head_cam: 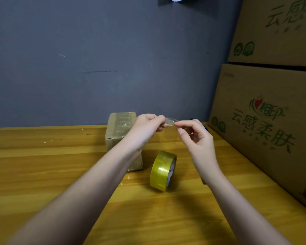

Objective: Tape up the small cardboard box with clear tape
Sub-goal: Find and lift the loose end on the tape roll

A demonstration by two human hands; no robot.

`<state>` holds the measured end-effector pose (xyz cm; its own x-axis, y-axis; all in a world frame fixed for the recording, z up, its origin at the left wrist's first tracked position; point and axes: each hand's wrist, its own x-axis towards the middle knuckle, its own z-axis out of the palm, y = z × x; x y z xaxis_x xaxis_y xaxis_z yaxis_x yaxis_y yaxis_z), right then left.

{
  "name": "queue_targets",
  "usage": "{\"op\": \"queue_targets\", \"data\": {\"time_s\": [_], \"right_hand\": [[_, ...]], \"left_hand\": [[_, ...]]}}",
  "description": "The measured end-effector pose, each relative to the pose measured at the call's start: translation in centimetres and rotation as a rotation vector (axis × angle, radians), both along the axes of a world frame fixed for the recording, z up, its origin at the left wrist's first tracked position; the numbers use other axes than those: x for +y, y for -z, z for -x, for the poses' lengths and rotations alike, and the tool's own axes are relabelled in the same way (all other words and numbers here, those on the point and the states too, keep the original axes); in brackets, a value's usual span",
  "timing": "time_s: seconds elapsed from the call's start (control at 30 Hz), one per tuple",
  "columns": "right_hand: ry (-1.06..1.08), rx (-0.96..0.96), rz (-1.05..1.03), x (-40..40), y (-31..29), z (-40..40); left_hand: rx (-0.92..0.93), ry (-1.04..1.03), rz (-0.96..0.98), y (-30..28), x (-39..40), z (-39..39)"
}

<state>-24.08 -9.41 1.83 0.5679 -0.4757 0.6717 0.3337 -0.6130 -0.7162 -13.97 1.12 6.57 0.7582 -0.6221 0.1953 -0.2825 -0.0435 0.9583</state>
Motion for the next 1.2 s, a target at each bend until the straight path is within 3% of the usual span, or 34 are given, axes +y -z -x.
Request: {"op": "queue_targets", "data": {"time_s": [0.2, 0.67, 1.03, 1.1, 1.2], "right_hand": [[0.133, 0.013, 0.022, 0.0, -0.2, -0.1], [0.216, -0.027, 0.078, 0.7, -0.2, -0.4], [0.236, -0.063, 0.057, 1.4, 0.3, -0.8], [0.235, -0.054, 0.019, 1.2, 0.4, -0.6], [0.235, -0.031, 0.04, 1.1, 0.2, -0.4]], "left_hand": [[-0.048, 0.003, -0.016, -0.2, 0.3, 0.1], [-0.151, -0.033, -0.067, 0.0, 0.3, 0.0], [-0.726, -0.353, -0.229, 0.0, 0.1, 0.3], [-0.691, -0.309, -0.202, 0.0, 0.4, -0.3], [-0.57, -0.141, 0.004, 0.2, 0.6, -0.4]]}}
